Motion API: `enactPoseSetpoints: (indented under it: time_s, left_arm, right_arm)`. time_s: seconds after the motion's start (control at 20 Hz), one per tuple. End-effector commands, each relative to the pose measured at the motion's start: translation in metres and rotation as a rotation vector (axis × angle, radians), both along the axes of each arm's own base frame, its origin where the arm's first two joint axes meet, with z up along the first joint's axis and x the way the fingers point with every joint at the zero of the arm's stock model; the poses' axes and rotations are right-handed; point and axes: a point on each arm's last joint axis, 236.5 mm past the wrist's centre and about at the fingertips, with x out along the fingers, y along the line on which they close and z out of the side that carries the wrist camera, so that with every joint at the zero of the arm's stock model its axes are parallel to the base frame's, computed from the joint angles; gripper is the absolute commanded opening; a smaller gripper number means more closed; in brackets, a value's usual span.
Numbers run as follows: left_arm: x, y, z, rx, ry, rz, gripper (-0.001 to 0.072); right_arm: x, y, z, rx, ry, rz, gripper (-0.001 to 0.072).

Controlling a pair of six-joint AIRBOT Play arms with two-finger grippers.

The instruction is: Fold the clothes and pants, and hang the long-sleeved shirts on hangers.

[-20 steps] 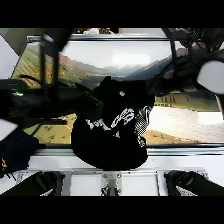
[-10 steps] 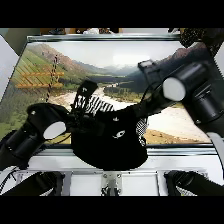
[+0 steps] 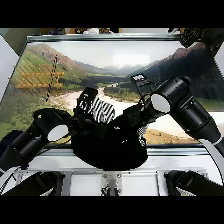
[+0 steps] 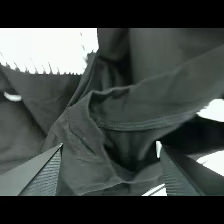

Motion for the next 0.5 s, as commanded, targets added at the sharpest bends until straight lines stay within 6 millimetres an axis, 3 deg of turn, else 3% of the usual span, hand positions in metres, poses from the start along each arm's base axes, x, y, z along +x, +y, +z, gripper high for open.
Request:
enactPoseSetpoints:
  time_s: [0.0,0.2,0.3,0.45]
  left_arm:
    - [0.021,-0.002,0.041,-0.067,-0.076,0.036,0.0628]
    - [0.064,0.034,0.081,-0.114,-0.160,0.181,0.0628]
    - [0.084,0.065,0.083,-0.102,-0.173,0.272,0.0628]
    - [0.106,0.120,0.063,-0.025,-0.126,0.391,0.0628]
  right_arm:
    - [0.000,0.001,-0.001,0.001,0.000,-0.001,0.0015]
    - [-0.001,0.001,-0.001,0.001,0.000,-0.001,0.0016]
    - [-0.001,0.001,-0.001,0.001,0.001,-0.001,0.0015]
    - [-0.001,0.001,-0.001,0.001,0.001,-0.001,0.0015]
